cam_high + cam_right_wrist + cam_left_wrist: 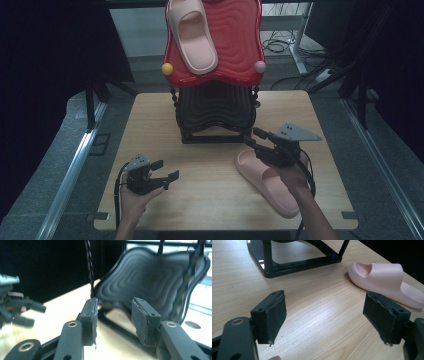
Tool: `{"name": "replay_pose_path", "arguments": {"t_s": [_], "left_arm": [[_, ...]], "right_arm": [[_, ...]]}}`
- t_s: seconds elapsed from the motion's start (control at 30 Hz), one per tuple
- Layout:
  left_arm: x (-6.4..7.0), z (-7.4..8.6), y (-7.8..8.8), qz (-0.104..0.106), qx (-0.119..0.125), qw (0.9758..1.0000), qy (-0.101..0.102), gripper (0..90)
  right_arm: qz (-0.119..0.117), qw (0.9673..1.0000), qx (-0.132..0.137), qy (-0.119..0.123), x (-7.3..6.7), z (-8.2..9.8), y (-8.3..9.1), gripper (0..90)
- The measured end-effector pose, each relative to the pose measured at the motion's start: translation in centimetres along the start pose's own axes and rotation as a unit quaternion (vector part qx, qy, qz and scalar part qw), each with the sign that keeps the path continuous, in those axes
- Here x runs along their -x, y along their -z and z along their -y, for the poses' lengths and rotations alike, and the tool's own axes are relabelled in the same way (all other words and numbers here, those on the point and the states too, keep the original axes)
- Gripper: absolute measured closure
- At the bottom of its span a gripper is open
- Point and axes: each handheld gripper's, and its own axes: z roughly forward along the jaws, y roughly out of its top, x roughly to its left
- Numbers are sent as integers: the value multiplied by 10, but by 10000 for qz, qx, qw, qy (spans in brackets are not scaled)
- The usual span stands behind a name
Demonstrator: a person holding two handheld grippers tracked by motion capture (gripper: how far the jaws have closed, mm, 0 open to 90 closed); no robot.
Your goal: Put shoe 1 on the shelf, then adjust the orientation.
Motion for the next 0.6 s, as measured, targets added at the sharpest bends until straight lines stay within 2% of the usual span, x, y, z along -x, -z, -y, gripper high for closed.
{"name": "replay_pose_path", "arguments": {"t_s": [0.23,0.4,0.53,0.6], "left_arm": [[1,0,1,-30,-6,10000,1,187],[2,-1,2,-42,9,10000,-21,186],[1,-1,2,-63,9,10000,9,186],[1,-1,1,-61,-1,10000,6,186]], "right_arm": [[138,9992,-355,-84,15,43,13,576],[391,9973,-599,-159,32,65,27,676],[677,9932,-917,-221,48,89,43,794],[829,9901,-1098,-275,54,100,49,842]]}}
